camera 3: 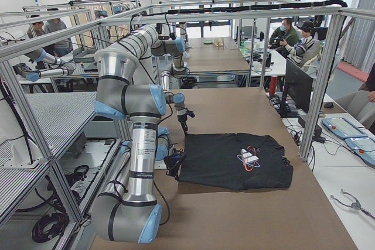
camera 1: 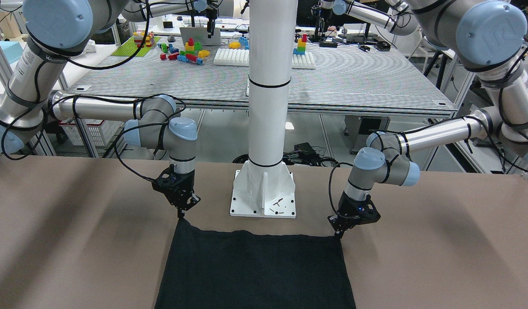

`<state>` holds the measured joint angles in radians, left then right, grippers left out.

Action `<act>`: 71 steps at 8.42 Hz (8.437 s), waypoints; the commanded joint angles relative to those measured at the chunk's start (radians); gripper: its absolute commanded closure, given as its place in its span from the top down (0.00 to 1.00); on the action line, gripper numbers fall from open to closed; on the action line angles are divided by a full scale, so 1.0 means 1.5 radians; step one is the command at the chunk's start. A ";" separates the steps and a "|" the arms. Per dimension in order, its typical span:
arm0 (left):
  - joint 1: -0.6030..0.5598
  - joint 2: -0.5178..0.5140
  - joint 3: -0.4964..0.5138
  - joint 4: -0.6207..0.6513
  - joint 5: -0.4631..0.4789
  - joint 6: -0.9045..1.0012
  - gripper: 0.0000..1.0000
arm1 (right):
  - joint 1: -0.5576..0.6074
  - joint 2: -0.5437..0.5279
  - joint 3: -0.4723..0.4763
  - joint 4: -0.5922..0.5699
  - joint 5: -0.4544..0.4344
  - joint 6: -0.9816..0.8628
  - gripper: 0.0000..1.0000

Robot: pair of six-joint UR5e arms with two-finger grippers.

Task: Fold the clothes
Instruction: 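Move both grippers to the hem corners nearest the robot and grasp them, then lift the hem with both grippers and fold it toward the collar, then lower the folded hem near the collar and open both grippers, then grasp the folded shirt's corner nearest the right gripper while the left arm withdraws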

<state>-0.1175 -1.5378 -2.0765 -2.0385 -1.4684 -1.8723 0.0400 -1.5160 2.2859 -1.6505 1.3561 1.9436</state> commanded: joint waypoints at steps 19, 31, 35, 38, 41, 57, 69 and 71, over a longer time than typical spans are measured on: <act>-0.471 -0.256 0.149 0.003 -0.314 0.192 0.00 | 0.532 0.310 -0.304 -0.008 0.333 -0.398 0.00; -0.545 -0.302 0.186 0.003 -0.371 0.213 0.00 | 0.621 0.413 -0.438 0.010 0.431 -0.498 0.00; -0.548 -0.273 0.170 0.003 -0.375 0.215 0.00 | 0.631 0.387 -0.382 -0.057 0.424 -0.540 0.00; -0.561 -0.338 0.256 0.001 -0.373 0.225 0.00 | 0.635 0.432 -0.459 -0.036 0.414 -0.539 0.00; -0.573 -0.428 0.400 -0.010 -0.368 0.255 0.00 | 0.634 0.437 -0.567 0.094 0.410 -0.515 0.00; -0.578 -0.529 0.661 -0.195 -0.311 0.236 0.59 | 0.490 0.226 -0.391 0.275 0.333 -0.304 0.81; -0.574 -0.434 0.513 -0.190 -0.303 0.211 0.59 | 0.401 0.177 -0.396 0.413 0.257 -0.161 0.00; -0.570 -0.433 0.514 -0.190 -0.303 0.211 0.59 | 0.395 0.093 -0.291 0.412 0.295 -0.144 0.00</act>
<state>-0.9766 -2.1901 -1.3053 -2.3239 -1.9228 -1.5550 0.6406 -1.2687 1.7055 -1.0286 1.7571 1.7015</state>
